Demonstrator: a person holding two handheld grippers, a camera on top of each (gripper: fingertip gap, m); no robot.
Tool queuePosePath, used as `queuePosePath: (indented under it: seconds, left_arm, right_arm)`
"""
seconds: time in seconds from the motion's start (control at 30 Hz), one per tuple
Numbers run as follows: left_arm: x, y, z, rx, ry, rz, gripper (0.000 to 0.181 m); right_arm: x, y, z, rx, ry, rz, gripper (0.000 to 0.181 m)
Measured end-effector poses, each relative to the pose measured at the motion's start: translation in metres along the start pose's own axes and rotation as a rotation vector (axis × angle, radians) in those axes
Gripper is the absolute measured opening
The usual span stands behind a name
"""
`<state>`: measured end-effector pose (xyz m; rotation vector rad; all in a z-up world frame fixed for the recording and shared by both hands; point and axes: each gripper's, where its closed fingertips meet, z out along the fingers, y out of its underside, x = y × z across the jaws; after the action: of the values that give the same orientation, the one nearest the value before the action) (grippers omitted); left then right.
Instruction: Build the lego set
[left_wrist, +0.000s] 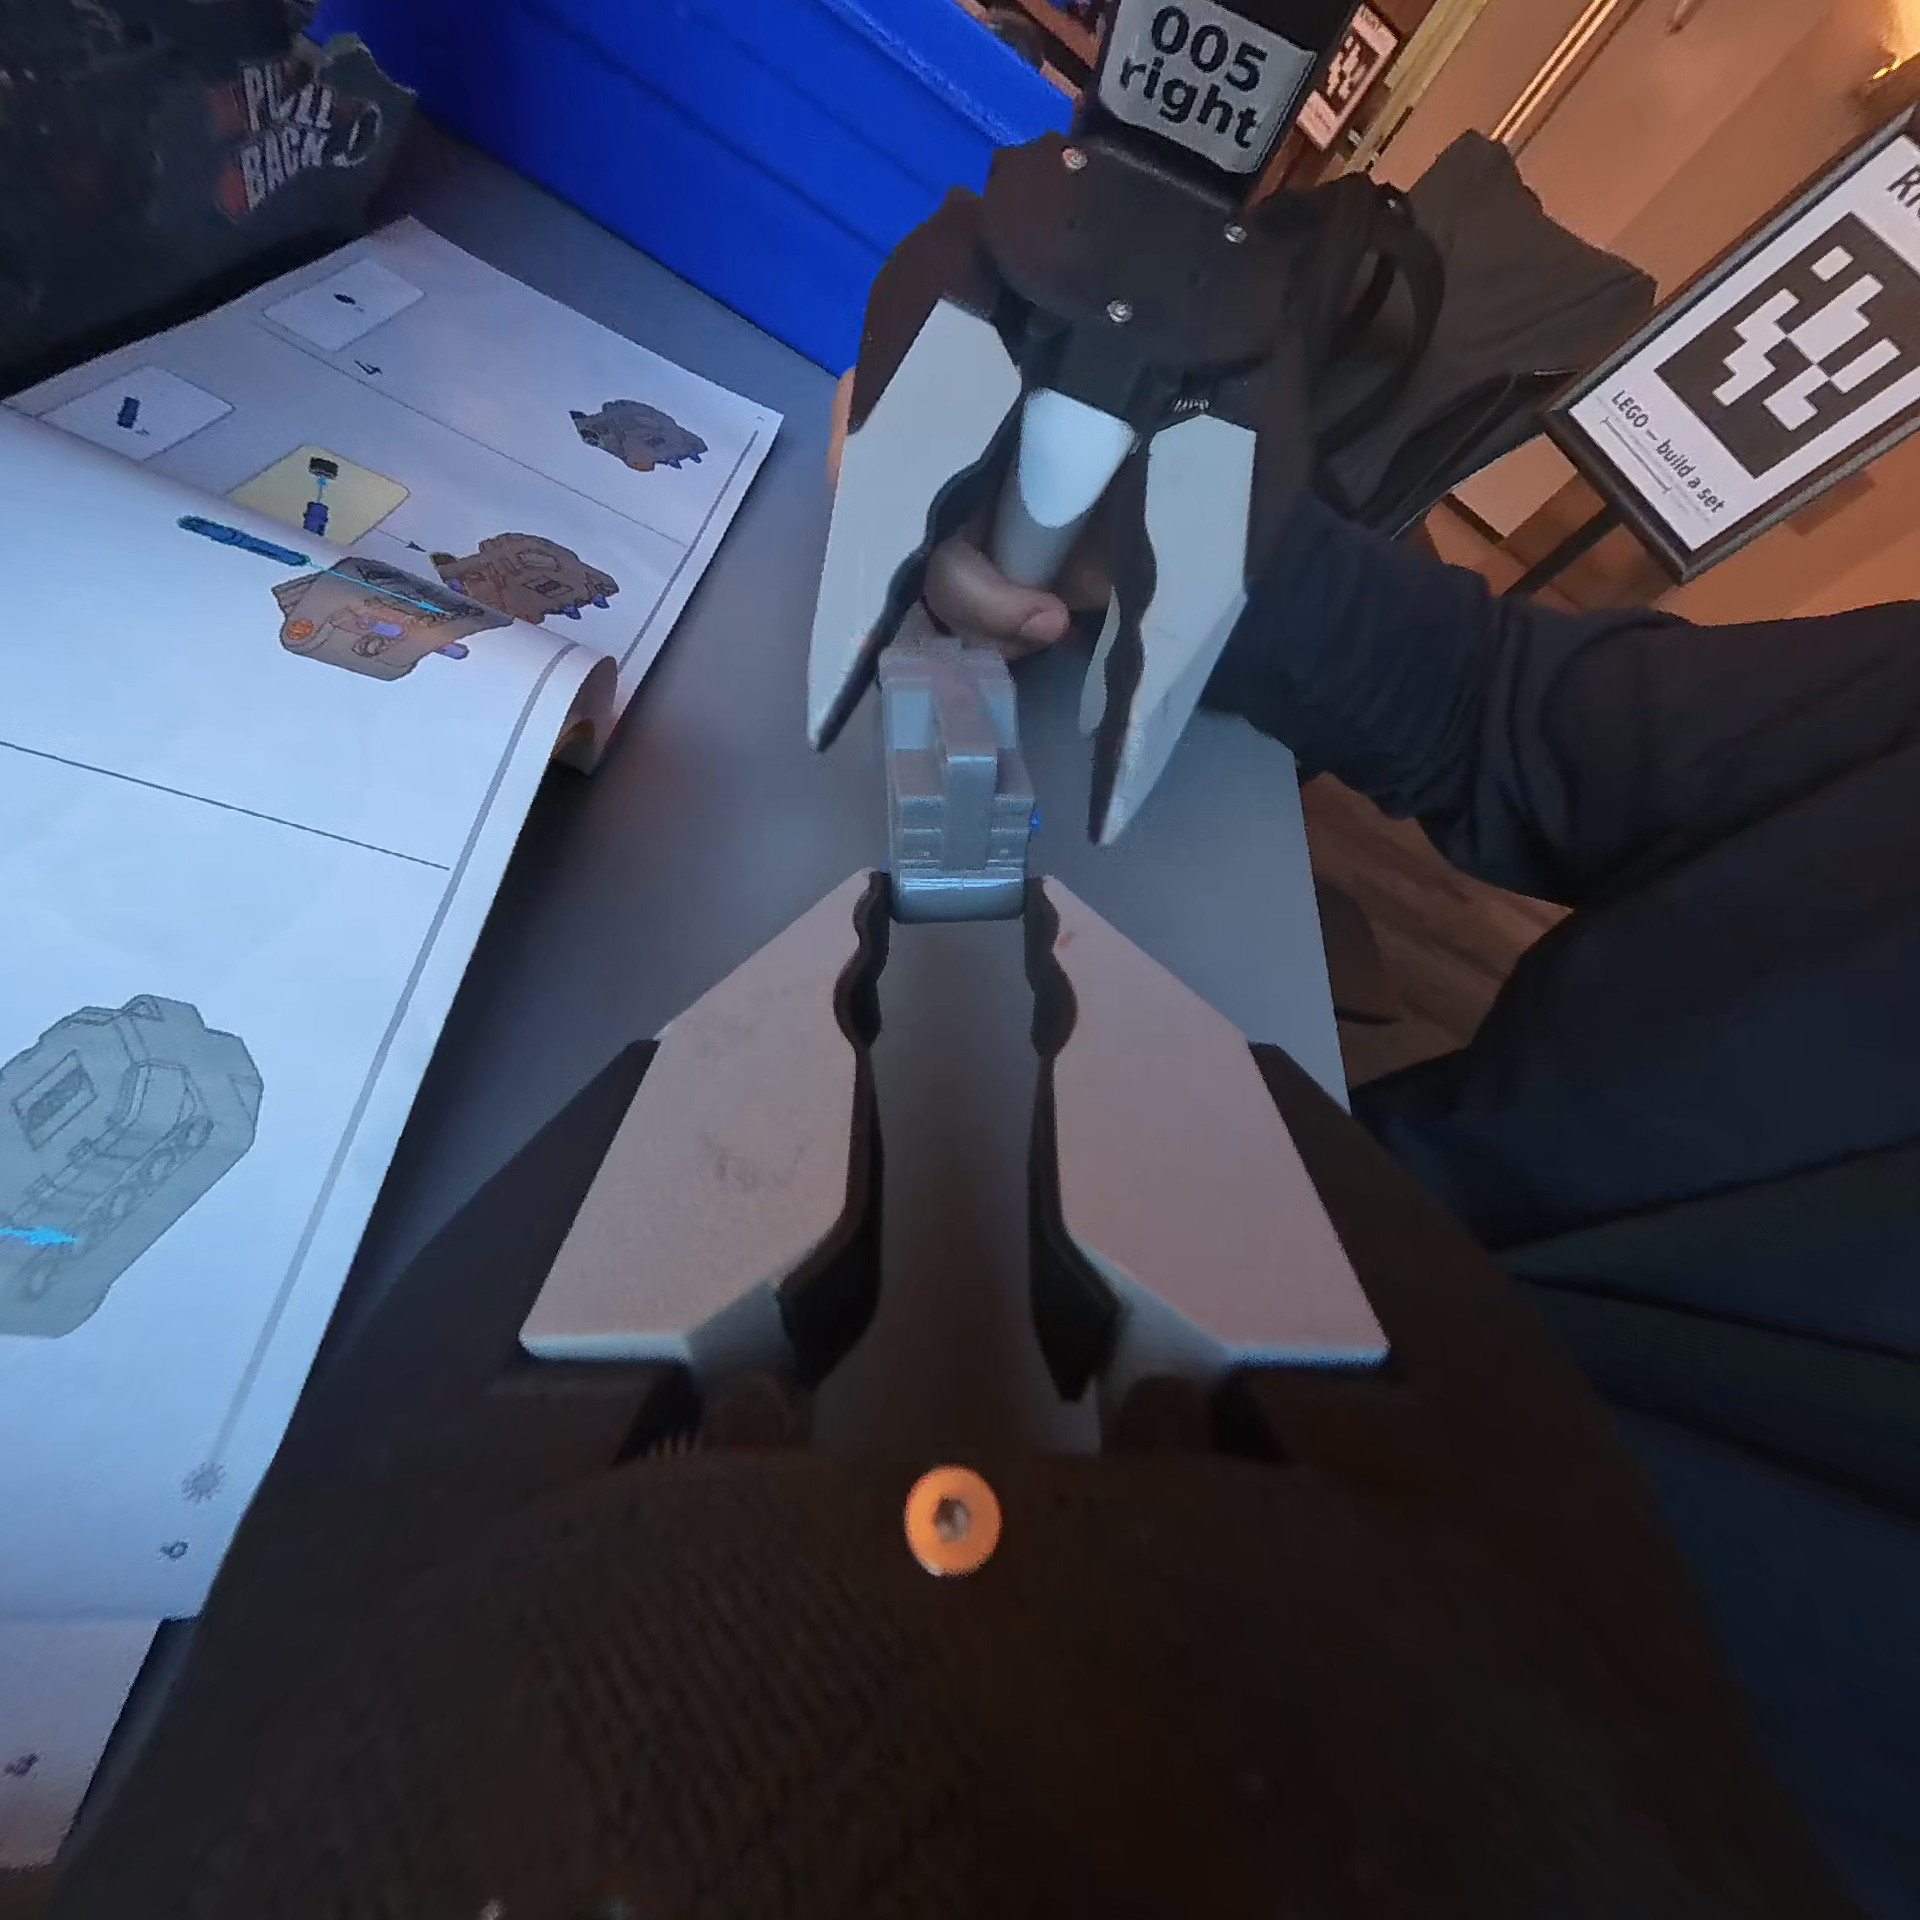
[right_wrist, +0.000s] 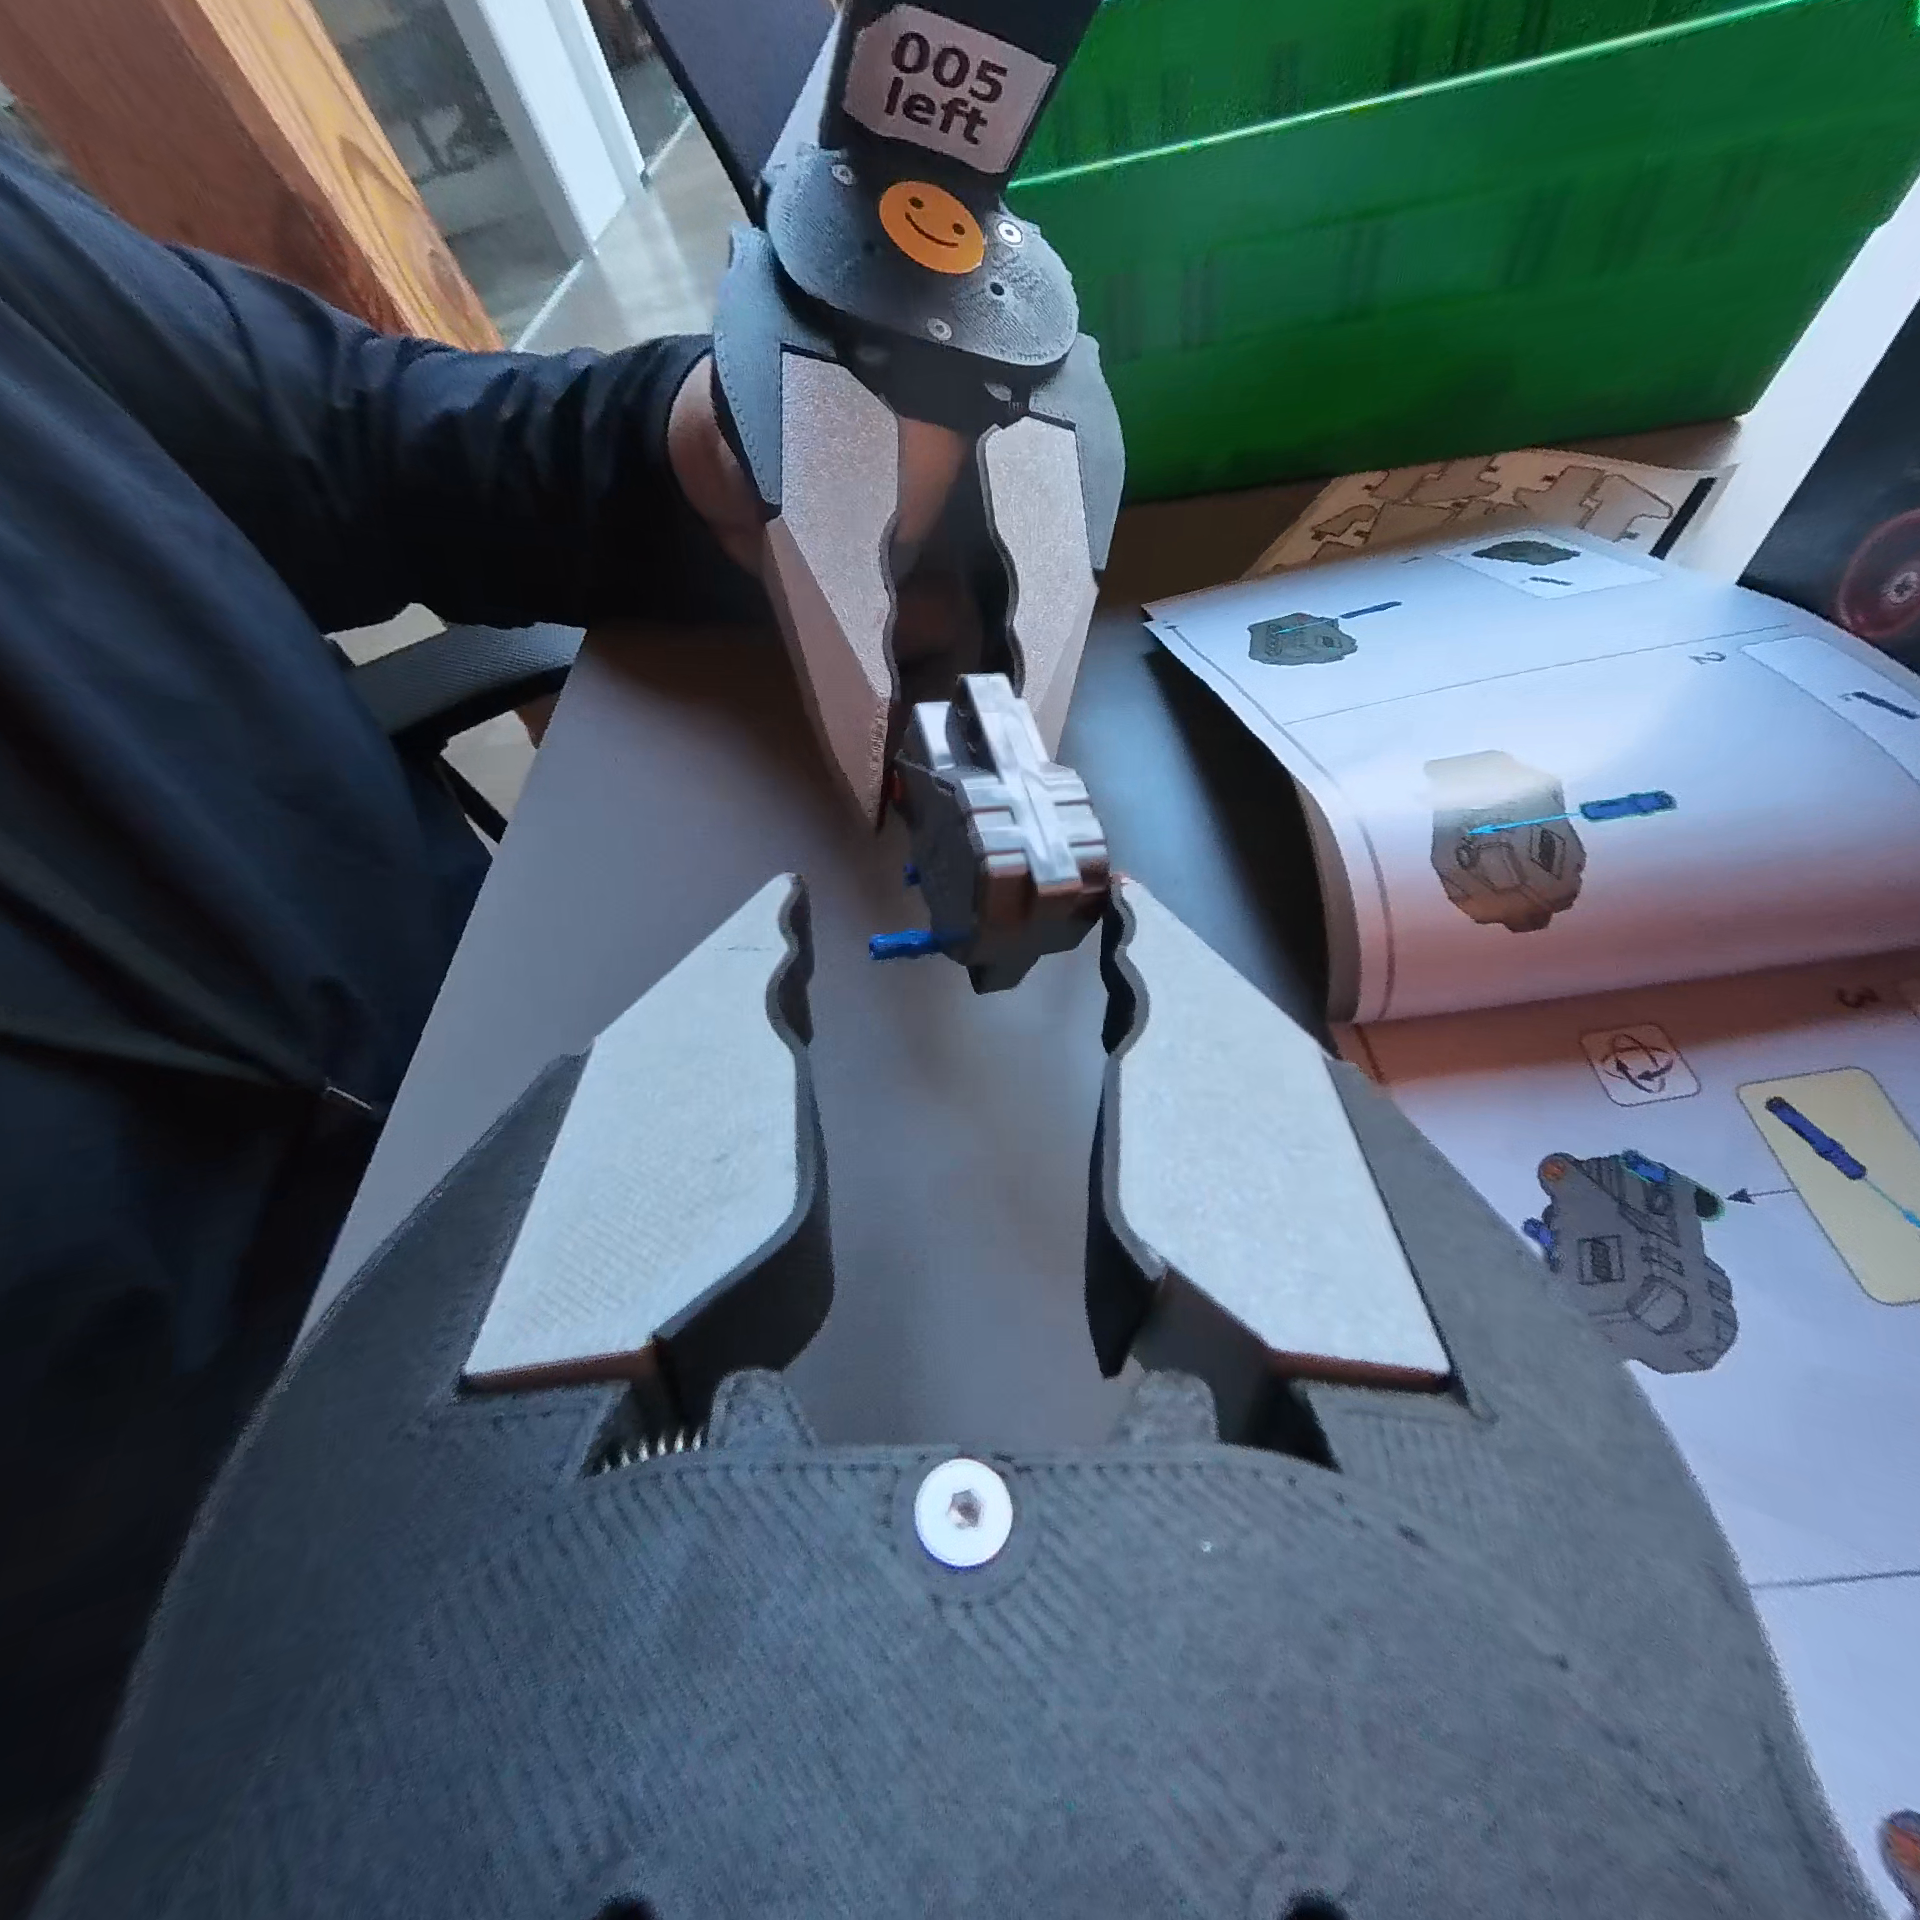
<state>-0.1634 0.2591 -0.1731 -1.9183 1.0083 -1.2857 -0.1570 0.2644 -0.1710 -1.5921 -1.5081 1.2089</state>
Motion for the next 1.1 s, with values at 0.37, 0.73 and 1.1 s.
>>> queuePosePath:
  seconds: [0.37,0.73,1.1]
  left_arm:
    - [0.008,-0.016,-0.001,0.110,0.044,-0.009,0.024]
    - [0.004,-0.006,0.011,0.027,-0.066,0.120,0.028]
    - [0.013,-0.003,0.015,0.007,-0.038,0.167,0.024]
  right_arm:
    - [0.002,-0.005,-0.009,0.000,0.052,-0.063,0.029]
    - [-0.006,0.007,-0.012,-0.111,-0.025,0.060,0.023]
    - [-0.014,0.002,-0.009,-0.089,-0.062,0.083,0.022]
